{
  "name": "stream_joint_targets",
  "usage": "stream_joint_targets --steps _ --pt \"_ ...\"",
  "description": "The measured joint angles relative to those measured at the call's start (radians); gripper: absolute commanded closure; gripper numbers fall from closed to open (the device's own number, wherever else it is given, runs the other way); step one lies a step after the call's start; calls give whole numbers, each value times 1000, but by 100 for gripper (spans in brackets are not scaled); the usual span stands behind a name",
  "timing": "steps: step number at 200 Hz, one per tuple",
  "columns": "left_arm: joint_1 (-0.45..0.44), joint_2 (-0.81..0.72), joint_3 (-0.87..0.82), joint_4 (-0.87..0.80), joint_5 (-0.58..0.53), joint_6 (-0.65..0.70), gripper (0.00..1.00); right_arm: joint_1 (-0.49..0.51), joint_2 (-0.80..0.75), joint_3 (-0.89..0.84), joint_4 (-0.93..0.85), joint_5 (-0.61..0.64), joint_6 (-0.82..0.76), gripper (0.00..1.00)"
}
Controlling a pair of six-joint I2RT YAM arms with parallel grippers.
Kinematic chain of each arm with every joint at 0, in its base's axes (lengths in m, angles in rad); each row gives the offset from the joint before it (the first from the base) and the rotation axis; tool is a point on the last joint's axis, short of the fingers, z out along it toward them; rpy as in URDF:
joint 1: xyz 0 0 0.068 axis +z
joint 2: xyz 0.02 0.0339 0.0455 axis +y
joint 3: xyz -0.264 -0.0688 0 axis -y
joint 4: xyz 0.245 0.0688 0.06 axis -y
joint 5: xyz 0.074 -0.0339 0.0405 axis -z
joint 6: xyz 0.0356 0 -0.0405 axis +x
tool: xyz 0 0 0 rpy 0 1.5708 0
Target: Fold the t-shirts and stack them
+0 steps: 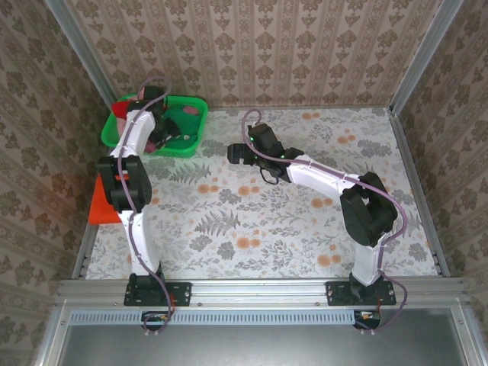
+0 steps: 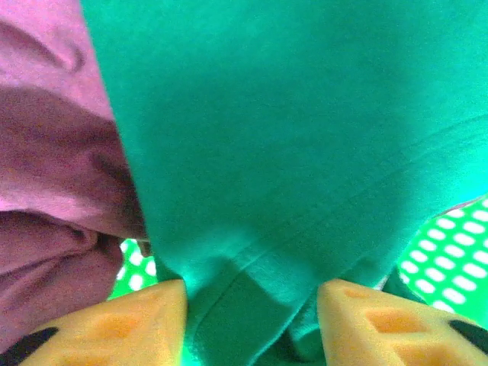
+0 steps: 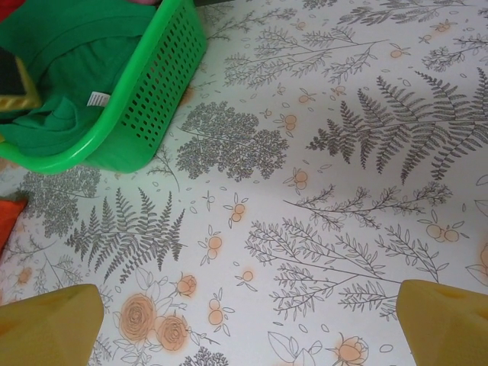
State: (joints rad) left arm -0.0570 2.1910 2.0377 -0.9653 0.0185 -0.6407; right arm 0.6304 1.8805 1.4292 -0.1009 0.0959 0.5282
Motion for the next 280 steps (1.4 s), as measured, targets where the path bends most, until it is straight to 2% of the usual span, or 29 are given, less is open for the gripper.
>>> stream_joint_targets --steps 29,82,122,146,192,238,280 --pt "12 2 0 -23 -1 -21 100 -4 0 0 8 0 0 0" --pt "12 -7 99 -38 23 -20 100 -4 0 0 8 0 0 0" --pt "15 -142 142 65 80 6 100 -4 0 -15 22 0 12 0" --pt "26 -195 282 124 130 17 100 -4 0 -34 26 -6 31 0" --pt "31 -202 597 188 230 -12 100 -6 -4 -68 32 -31 45 0" --pt "-5 -233 621 271 273 -86 100 -49 -56 -95 14 -78 39 0" --pt "-43 -234 620 275 274 -127 100 -93 -111 -103 14 -144 -1 0"
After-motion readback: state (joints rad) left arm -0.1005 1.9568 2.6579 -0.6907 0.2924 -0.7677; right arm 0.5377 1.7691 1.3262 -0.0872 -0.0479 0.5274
